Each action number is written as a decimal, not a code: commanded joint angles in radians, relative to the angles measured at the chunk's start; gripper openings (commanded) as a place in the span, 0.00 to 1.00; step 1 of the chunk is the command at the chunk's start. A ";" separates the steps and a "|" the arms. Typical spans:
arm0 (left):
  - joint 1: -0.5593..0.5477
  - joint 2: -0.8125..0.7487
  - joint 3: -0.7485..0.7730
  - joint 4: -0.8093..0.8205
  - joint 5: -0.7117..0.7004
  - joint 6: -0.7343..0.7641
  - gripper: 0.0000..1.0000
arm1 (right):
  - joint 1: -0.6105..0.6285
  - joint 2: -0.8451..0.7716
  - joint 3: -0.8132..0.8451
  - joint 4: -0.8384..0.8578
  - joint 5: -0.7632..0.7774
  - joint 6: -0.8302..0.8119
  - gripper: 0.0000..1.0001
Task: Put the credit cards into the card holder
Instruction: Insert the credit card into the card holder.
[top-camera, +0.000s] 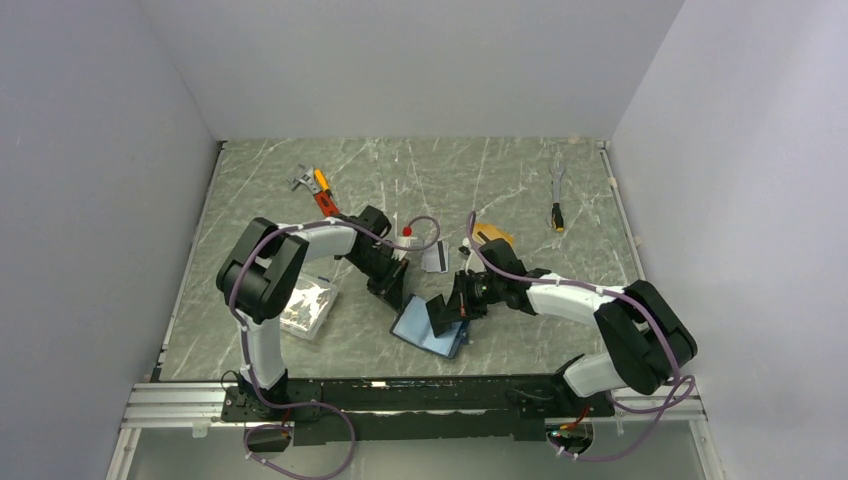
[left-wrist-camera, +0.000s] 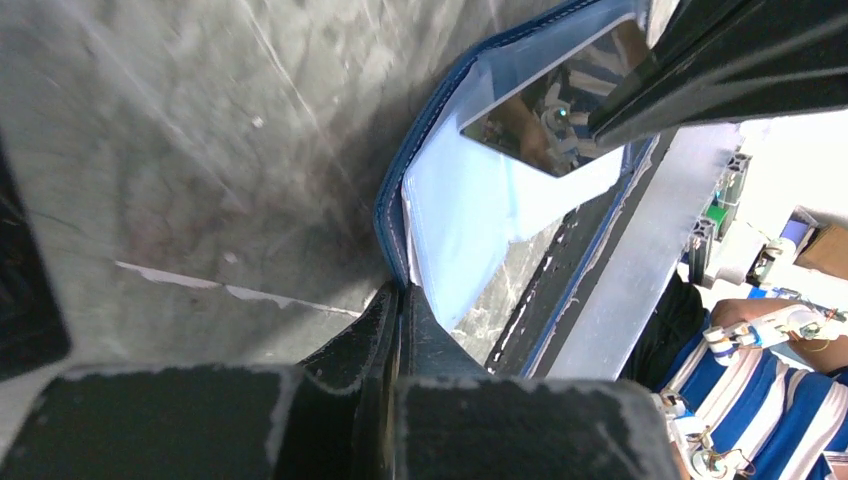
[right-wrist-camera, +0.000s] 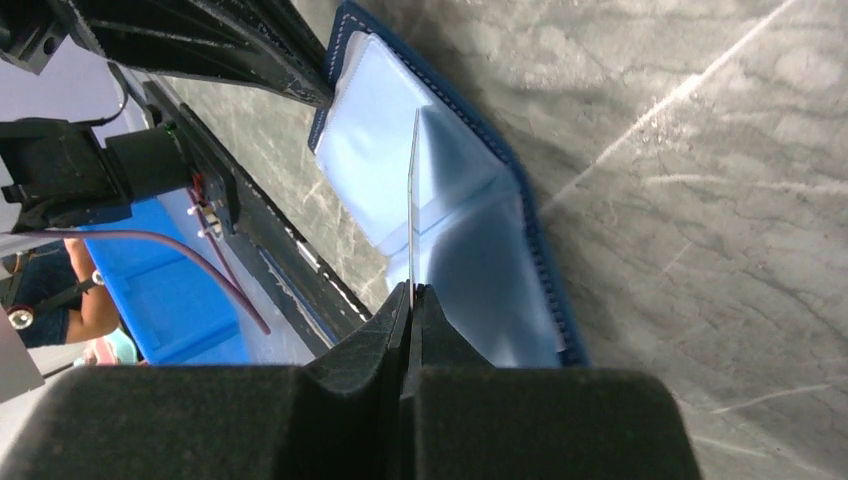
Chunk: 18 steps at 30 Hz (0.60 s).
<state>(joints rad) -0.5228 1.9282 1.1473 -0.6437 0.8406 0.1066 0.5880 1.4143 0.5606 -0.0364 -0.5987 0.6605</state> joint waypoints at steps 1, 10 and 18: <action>-0.017 -0.084 -0.063 0.076 -0.040 -0.055 0.04 | -0.003 -0.016 -0.022 0.032 -0.029 -0.021 0.00; 0.045 -0.163 -0.151 0.180 -0.010 -0.191 0.00 | 0.008 -0.054 -0.025 0.000 -0.054 -0.049 0.00; 0.089 -0.151 -0.208 0.275 0.054 -0.299 0.00 | 0.059 -0.043 0.005 -0.045 -0.026 -0.046 0.00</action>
<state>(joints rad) -0.4408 1.7977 0.9756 -0.4538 0.8387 -0.1169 0.6319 1.3792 0.5316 -0.0799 -0.6315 0.6220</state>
